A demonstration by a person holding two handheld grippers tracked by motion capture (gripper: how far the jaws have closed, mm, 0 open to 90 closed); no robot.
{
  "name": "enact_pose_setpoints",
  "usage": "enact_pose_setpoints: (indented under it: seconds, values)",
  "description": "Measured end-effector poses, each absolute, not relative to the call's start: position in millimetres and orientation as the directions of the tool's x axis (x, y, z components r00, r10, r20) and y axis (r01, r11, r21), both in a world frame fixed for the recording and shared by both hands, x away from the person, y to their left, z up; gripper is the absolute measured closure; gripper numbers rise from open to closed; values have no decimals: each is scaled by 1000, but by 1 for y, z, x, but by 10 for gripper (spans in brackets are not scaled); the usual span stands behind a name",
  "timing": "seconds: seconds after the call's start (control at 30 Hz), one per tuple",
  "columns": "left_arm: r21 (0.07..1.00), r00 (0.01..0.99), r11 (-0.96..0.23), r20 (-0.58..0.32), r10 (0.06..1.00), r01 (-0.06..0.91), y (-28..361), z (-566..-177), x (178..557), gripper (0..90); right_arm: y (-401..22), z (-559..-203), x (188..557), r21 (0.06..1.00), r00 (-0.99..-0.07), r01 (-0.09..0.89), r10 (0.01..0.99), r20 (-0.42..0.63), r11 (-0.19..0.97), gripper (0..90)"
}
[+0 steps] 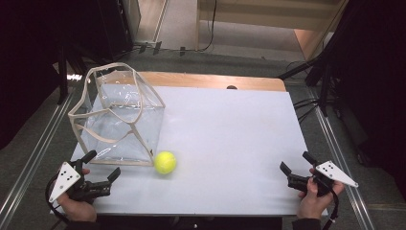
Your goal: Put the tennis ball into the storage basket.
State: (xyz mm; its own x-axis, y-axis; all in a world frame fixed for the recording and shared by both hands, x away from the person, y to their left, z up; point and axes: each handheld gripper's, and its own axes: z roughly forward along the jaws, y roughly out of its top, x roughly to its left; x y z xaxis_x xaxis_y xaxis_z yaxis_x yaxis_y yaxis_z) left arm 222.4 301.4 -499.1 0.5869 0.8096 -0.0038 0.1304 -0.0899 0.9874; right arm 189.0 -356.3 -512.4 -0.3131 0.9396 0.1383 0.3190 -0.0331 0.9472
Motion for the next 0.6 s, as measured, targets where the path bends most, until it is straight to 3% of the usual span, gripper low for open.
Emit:
enact_pose_setpoints:
  seconds: [0.17,0.6]
  values:
    - [987,595,-104,10,804,124,300,-499,222,0,-353,-509,191,947,-340,322,931,132,-17,0]
    - [985,597,-128,33,802,118,298,-500,221,0,-328,-481,202,916,-484,363,874,30,170,0]
